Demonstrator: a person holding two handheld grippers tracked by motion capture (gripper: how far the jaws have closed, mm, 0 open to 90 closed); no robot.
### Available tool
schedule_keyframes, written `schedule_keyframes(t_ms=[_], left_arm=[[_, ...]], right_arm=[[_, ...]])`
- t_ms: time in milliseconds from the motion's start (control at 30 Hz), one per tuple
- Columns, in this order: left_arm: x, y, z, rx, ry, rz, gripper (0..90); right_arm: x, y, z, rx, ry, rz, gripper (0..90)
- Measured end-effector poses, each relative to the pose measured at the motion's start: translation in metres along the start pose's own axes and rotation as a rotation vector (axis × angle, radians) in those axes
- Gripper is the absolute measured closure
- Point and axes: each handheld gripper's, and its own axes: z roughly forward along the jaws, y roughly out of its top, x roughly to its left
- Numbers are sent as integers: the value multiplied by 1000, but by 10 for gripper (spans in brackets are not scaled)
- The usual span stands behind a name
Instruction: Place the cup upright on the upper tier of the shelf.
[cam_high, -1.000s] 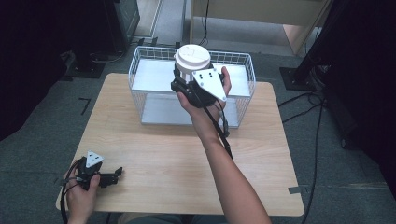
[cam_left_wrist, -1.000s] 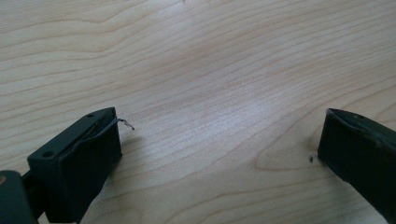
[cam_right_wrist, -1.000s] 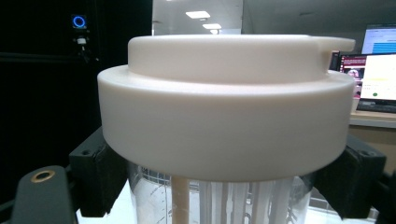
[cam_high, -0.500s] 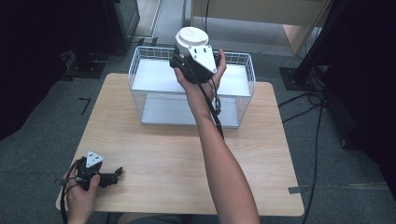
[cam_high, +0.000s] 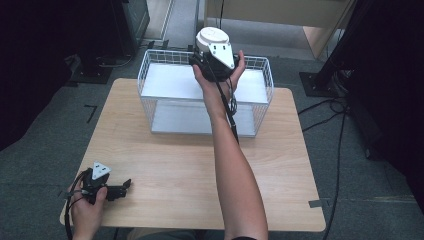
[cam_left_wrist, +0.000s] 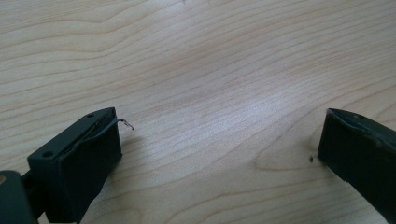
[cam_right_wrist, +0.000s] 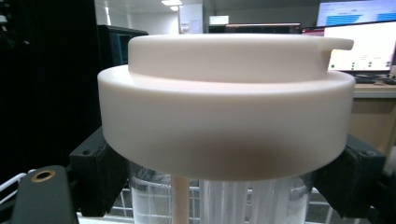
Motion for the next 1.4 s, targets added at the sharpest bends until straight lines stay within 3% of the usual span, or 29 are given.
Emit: schedule_keyframes(t_ms=[300,333,500,733,1000,1400], left_arm=[[0,0,0,0,0,-1,0],[0,0,0,0,0,0,0],[0,0,0,0,-1,-1,0],[0,0,0,0,0,-1,0],[0,0,0,-1,-2,-5,0],[0,0,0,1,-2,-3,0]], right_arm=[[2,-5,4,-10,13,-30,146],[0,-4,3,16,34,-18,131],[-4,-4,-2,47,95,-45,44],[-7,-16,-7,80,118,-82,5],[-11,-35,-15,108,133,-73,5],[-27,-57,-41,100,180,-55,5]])
